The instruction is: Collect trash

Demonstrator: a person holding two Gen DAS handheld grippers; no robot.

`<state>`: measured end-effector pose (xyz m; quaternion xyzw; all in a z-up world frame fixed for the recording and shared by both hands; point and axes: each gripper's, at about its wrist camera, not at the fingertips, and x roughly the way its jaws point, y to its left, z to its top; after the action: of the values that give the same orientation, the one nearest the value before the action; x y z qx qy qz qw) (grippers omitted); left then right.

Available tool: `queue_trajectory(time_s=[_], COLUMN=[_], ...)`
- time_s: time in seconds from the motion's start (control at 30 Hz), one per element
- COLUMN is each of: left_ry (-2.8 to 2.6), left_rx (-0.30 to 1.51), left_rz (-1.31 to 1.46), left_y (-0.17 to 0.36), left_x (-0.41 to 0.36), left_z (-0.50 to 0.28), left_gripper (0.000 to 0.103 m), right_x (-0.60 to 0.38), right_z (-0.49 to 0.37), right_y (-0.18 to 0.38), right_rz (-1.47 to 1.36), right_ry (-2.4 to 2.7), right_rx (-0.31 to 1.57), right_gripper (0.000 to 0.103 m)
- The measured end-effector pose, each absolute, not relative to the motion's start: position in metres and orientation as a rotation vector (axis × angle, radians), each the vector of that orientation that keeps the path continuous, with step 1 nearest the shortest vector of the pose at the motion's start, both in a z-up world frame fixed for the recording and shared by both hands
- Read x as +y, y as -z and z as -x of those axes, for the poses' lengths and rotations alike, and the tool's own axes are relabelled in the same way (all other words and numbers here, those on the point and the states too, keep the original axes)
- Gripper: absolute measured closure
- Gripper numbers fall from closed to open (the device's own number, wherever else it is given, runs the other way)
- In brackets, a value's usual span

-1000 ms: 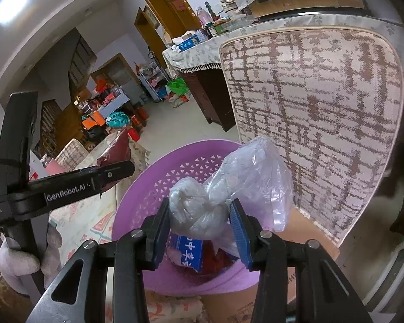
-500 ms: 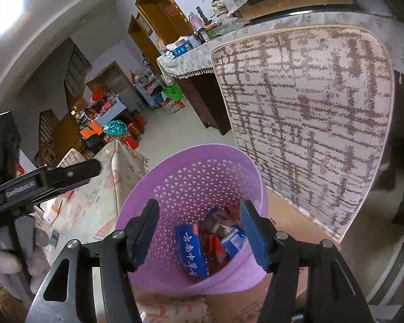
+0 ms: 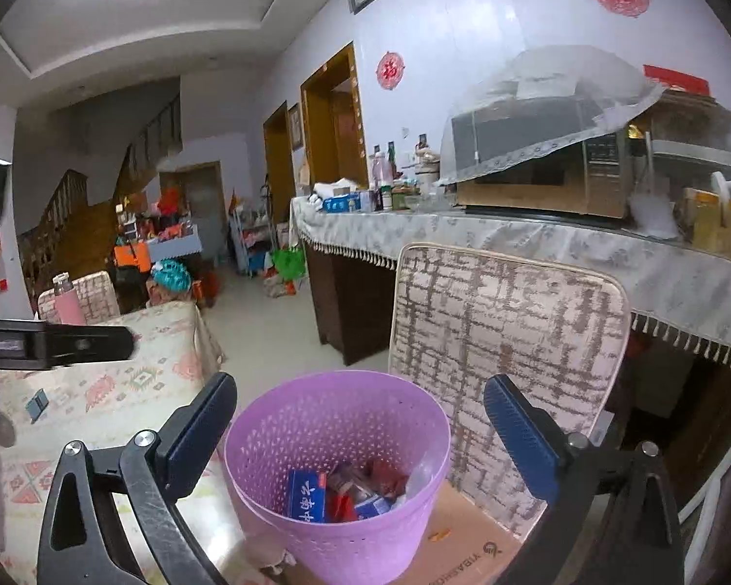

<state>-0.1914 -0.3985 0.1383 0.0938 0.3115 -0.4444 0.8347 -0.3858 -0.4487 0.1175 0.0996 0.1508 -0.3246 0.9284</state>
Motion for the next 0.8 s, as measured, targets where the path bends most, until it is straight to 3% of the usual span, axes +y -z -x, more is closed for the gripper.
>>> queue_trajectory(time_s=[0.1,0.33,0.6,0.8], left_ry=[0.914,0.772,0.616,0.571], left_rx=[0.626,0.458,0.271,0.237], left_rz=[-0.189,-0.158,-0.121,-0.093], left_y=[-0.142,-0.153,-0.159,-0.150], left_x=[-0.376,-0.318,-0.266,-0.245], left_z=[0.198,0.226,0.269,0.286], left_gripper=[0.018,0.004,0.000,0.000], right_x=[-0.450,-0.440,-0.410,-0.400], right_z=[0.394,0.416,0.427,0.430], right_y=[-0.112,-0.109,-0.102,-0.083], right_rz=[-0.302,-0.453,-0.415,-0.456], right_ry=[0.656,0.596,0.586,0.537], right_rx=[0.309,0.319,0.386,0.448], right_gripper=[0.000,0.000,0.000,0.000])
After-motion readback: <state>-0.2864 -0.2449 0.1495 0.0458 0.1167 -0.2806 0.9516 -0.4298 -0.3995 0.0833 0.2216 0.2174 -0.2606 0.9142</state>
